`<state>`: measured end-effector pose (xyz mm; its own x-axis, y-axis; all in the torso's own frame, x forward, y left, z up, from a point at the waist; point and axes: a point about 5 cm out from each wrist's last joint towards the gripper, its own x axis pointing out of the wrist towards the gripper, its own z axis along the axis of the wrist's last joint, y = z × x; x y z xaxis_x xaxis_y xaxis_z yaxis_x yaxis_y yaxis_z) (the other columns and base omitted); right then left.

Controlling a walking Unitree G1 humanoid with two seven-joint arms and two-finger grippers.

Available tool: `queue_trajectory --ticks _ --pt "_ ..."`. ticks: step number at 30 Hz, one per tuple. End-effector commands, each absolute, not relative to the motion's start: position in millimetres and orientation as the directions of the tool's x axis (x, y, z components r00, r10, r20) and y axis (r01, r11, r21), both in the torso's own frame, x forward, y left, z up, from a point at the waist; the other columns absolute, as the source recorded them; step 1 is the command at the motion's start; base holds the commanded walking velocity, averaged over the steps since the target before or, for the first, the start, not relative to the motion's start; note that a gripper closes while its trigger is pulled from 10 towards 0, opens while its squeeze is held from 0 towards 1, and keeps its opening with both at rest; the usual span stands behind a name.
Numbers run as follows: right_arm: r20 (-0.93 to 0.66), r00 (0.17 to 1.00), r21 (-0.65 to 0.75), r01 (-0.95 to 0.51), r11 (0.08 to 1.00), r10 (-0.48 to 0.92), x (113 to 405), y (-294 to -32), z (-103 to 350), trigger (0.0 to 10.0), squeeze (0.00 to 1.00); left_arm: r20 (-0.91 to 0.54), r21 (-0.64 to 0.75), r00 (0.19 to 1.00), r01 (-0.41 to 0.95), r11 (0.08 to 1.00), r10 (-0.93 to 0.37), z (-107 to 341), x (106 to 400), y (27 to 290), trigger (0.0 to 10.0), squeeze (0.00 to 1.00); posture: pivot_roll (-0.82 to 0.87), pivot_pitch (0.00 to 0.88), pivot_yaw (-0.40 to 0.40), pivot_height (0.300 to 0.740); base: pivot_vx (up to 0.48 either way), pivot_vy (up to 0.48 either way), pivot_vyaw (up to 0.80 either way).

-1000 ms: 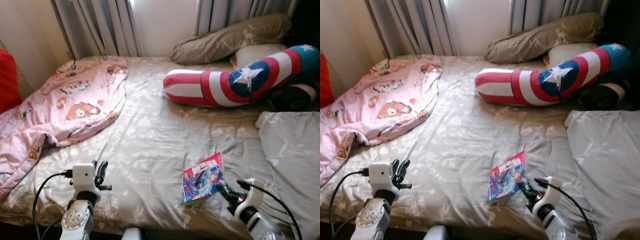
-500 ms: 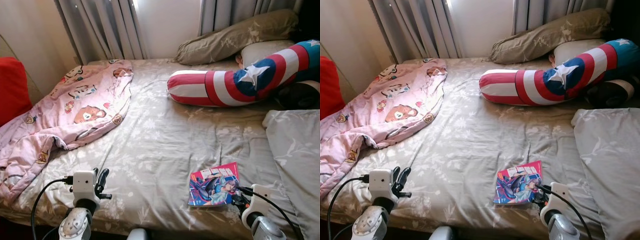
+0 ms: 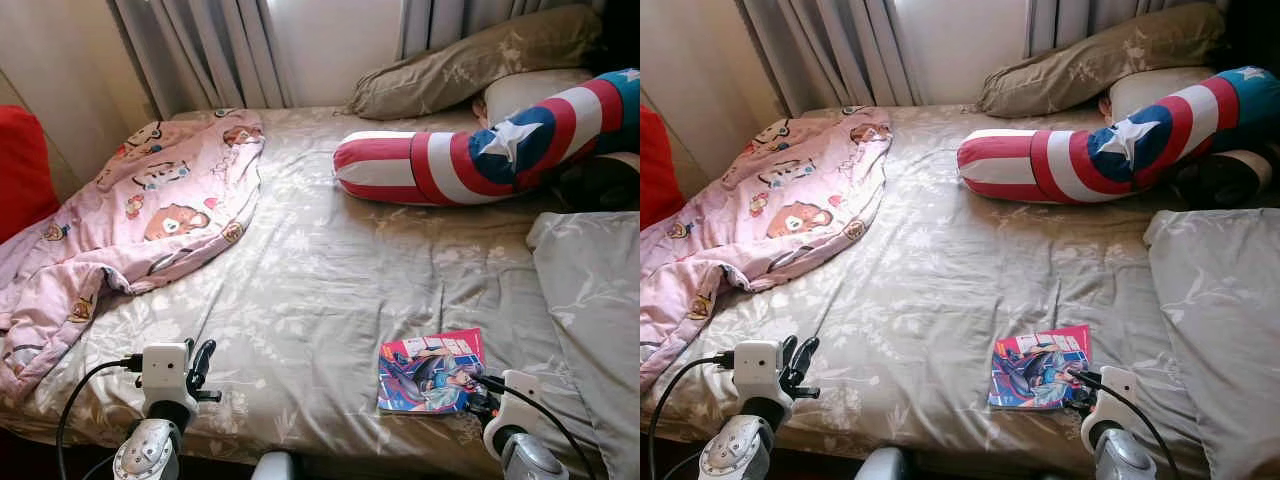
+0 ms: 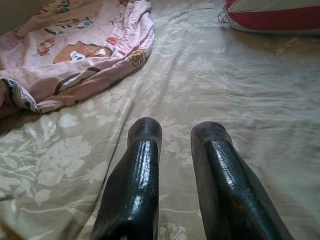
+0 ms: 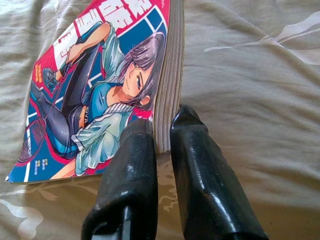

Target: Clean up the room

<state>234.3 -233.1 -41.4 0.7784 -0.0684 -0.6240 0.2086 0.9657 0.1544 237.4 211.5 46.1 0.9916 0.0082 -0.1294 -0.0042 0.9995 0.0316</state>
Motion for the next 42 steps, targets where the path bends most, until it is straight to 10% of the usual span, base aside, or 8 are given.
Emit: queue_trajectory --ticks 1,19,20,21,42 --pt "-0.638 0.767 0.139 0.205 0.969 -0.071 230.7 -233.2 -44.2 10.0 1.00 -0.140 0.052 0.990 -0.005 0.999 0.012 46.8 236.5 214.0 10.0 0.00 0.09 0.058 0.095 0.644 0.000 0.000 0.00" --pt "-0.570 0.797 0.059 0.281 0.958 -0.199 244.0 -253.6 -28.0 10.0 0.98 -0.145 0.041 0.989 -0.003 0.999 0.009 45.7 240.2 209.5 10.0 0.00 0.08 0.050 0.094 0.644 0.000 0.000 0.00" --pt "-0.557 0.806 0.063 0.279 0.958 -0.198 246.4 -253.4 -25.9 10.0 0.75 -0.147 0.040 0.989 -0.004 0.999 0.009 45.2 240.2 209.0 10.0 0.00 0.08 0.050 0.094 0.644 0.000 0.000 0.00" --pt "-0.529 0.831 0.065 0.241 0.968 -0.171 251.5 -249.7 -22.0 10.0 0.00 -0.150 0.037 0.989 -0.005 0.999 0.010 43.7 240.6 208.2 10.0 0.00 0.08 0.039 0.090 0.644 0.000 0.000 0.00" --pt "-0.512 0.854 0.095 0.164 0.982 -0.093 246.6 -221.2 -31.3 10.0 0.00 -0.358 -0.012 0.933 -0.027 1.000 0.021 -7.8 251.4 205.1 10.0 0.00 0.03 0.000 0.052 0.719 0.000 0.000 0.00"
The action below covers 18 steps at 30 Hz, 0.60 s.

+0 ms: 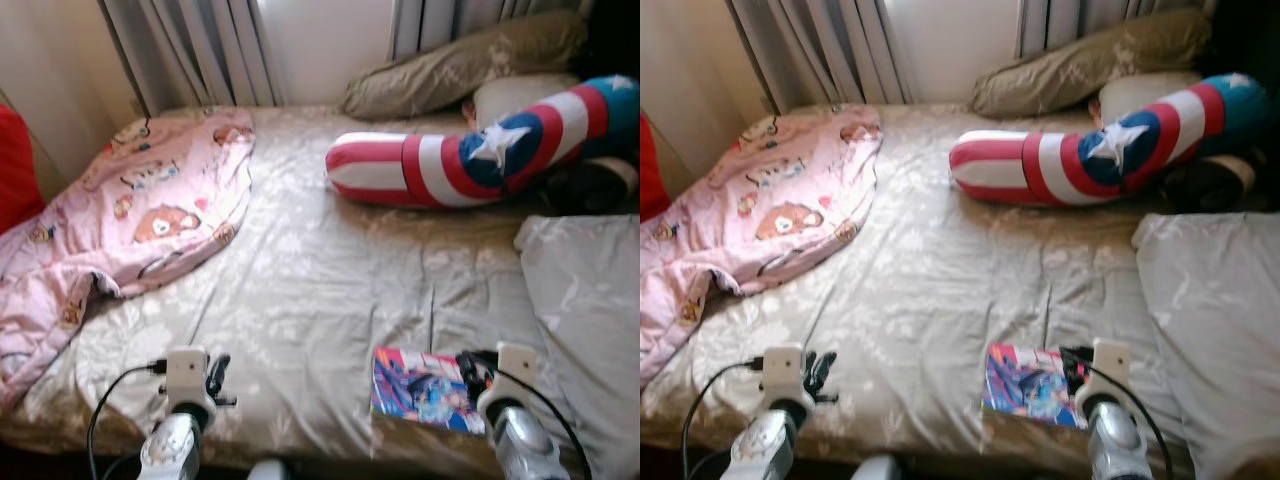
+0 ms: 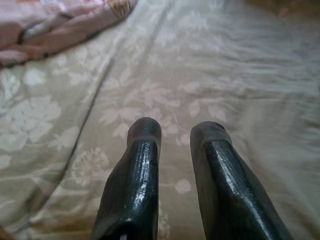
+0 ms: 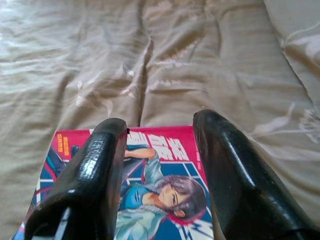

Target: Clean up the room

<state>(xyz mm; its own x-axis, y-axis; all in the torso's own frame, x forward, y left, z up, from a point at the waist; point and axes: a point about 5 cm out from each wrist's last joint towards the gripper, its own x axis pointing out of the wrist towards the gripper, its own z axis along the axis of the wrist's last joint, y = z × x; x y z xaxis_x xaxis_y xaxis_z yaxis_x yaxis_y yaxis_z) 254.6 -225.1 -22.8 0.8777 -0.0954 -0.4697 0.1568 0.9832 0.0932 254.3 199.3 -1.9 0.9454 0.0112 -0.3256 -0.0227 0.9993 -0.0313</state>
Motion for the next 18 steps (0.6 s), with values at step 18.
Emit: queue_trajectory --ticks 18 --pt "-0.710 0.687 0.107 0.320 0.941 -0.153 202.2 -221.4 -66.3 10.0 0.00 -0.631 -0.003 0.776 -0.023 1.000 0.016 -54.1 222.5 197.7 10.0 0.00 -0.02 0.000 0.064 0.740 0.000 0.000 0.00"
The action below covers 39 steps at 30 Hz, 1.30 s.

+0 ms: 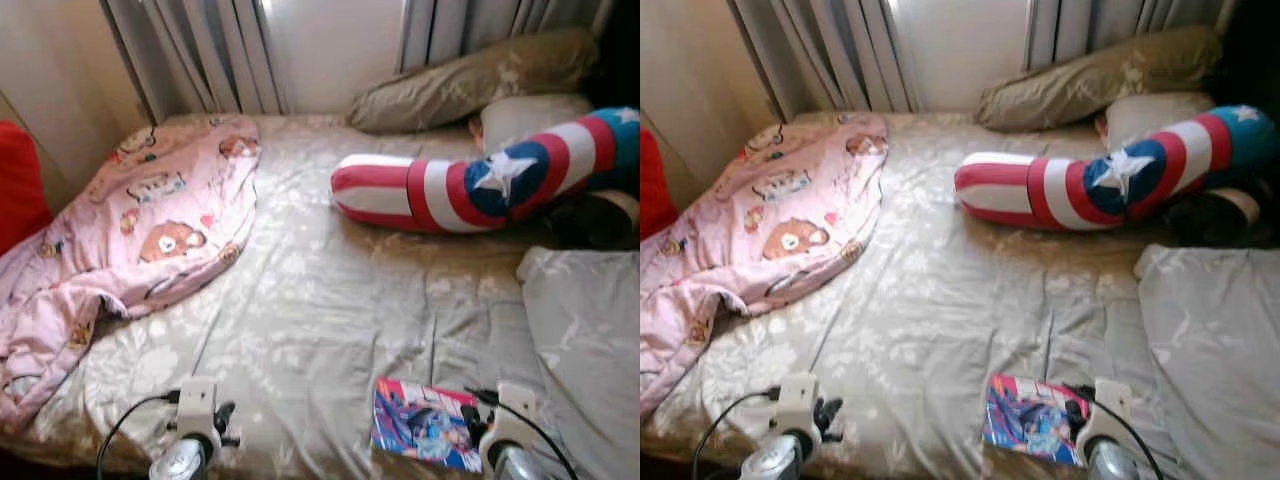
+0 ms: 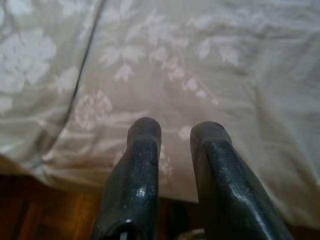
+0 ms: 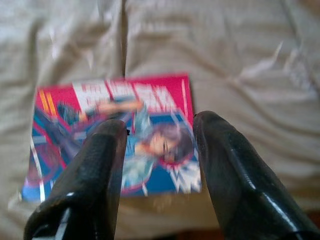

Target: Clean up the room

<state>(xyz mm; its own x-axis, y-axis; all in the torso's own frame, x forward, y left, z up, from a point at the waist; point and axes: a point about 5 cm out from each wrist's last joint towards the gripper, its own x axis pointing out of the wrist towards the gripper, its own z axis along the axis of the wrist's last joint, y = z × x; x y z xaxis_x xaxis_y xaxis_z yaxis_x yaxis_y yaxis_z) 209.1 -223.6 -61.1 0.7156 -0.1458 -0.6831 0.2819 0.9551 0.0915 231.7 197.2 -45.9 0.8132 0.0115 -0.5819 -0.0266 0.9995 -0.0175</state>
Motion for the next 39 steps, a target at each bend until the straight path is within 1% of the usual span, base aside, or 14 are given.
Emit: queue_trajectory --ticks 1,4,5,9,19,30,39 --pt "-0.722 0.671 0.097 0.339 0.936 -0.168 197.5 -222.2 -68.9 10.0 0.00 -0.654 -0.003 0.756 -0.040 0.999 0.028 -58.3 216.6 199.0 10.0 0.00 -0.02 0.000 0.059 0.740 0.000 0.000 0.00" --pt "-0.733 0.655 0.100 0.371 0.923 -0.184 192.7 -222.4 -71.5 10.0 0.00 -0.674 -0.001 0.737 -0.064 0.998 0.047 -62.1 211.3 201.6 10.0 0.00 -0.03 0.000 0.053 0.740 0.000 0.000 0.00" --pt "-0.750 0.637 0.092 0.367 0.926 -0.178 187.4 -219.7 -75.1 10.0 0.00 -0.689 0.003 0.723 -0.080 0.997 0.060 -64.8 207.2 202.9 10.0 0.00 -0.02 0.000 0.049 0.740 0.000 0.000 0.00" --pt "-0.765 0.627 0.079 0.321 0.944 -0.150 182.7 -215.4 -78.4 10.0 0.00 -0.700 0.003 0.712 -0.088 0.996 0.064 -67.7 202.8 202.8 10.0 0.00 -0.02 0.000 0.053 0.740 0.000 0.000 0.00" --pt "-0.773 0.617 0.086 0.337 0.938 -0.150 179.1 -212.7 -80.7 10.0 0.00 -0.709 0.018 0.701 -0.085 0.996 0.072 -68.9 200.1 206.2 10.0 0.00 -0.03 0.000 0.069 0.740 0.000 0.000 0.76" --pt "-0.774 0.615 0.102 0.357 0.929 -0.152 179.5 -213.4 -80.6 10.0 0.00 -0.706 0.017 0.704 -0.085 0.996 0.072 -66.8 205.1 204.7 10.0 0.00 -0.02 0.000 0.058 0.740 0.000 0.000 0.00" --pt "-0.779 0.607 0.101 0.367 0.925 -0.156 176.6 -214.8 -81.7 10.0 0.00 -0.716 0.015 0.695 -0.088 0.996 0.072 -68.7 202.9 202.8 10.0 0.00 -0.02 0.000 0.061 0.740 0.000 0.322 0.00"
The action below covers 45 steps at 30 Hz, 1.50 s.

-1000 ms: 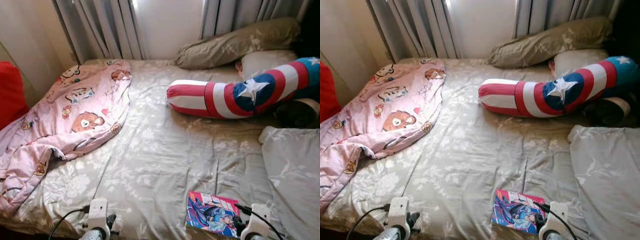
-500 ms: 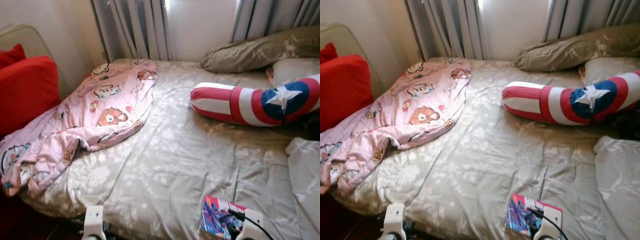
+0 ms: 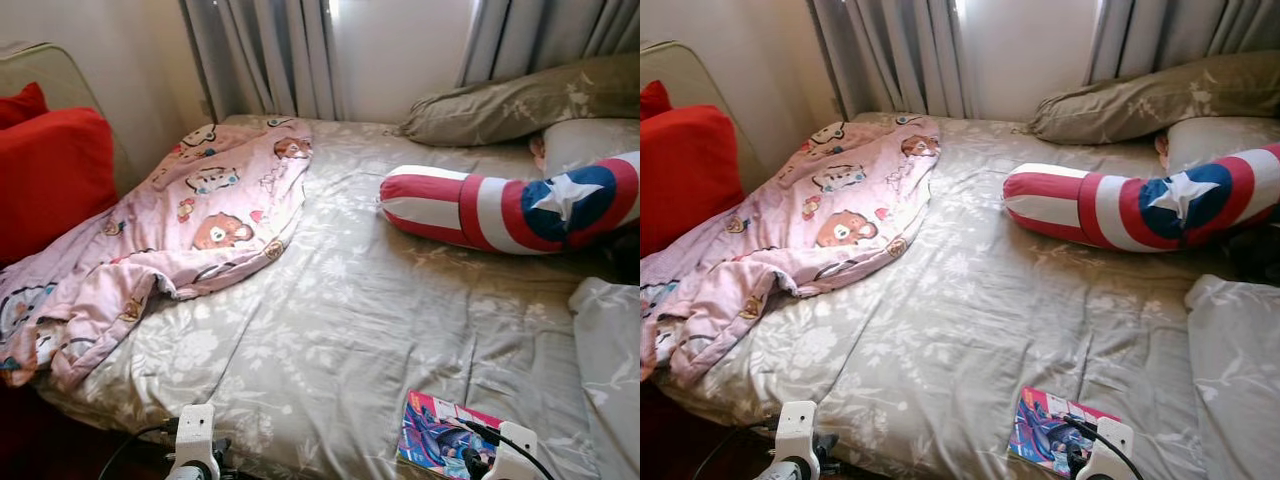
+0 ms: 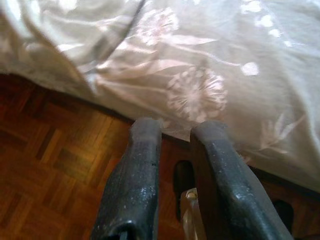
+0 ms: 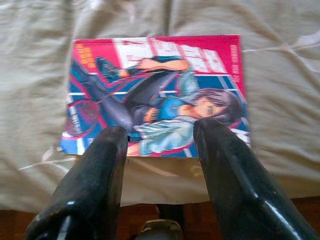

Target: Clean up the room

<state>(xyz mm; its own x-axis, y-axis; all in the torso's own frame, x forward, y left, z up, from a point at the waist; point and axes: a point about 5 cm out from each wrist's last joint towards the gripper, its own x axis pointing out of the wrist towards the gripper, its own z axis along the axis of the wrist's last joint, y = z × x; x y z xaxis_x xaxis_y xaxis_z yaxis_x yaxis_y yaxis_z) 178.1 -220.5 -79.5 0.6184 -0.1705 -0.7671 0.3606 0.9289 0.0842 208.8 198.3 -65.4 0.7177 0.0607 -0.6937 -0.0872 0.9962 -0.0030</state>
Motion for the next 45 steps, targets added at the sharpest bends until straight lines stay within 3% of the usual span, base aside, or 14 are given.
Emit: queue_trajectory --ticks 1,45 --pt "-0.780 0.607 0.101 0.367 0.925 -0.156 176.5 -214.9 -81.8 10.0 0.00 -0.716 0.015 0.694 -0.088 0.996 0.072 -68.7 202.9 202.8 10.0 0.00 -0.02 0.000 0.060 0.740 0.000 0.330 0.00" --pt "-0.789 0.597 0.095 0.354 0.930 -0.147 174.0 -215.3 -83.1 10.0 0.00 -0.723 0.018 0.685 -0.113 0.993 0.091 -70.0 200.4 205.2 10.0 0.00 -0.01 0.000 0.053 0.740 0.000 0.346 0.00"
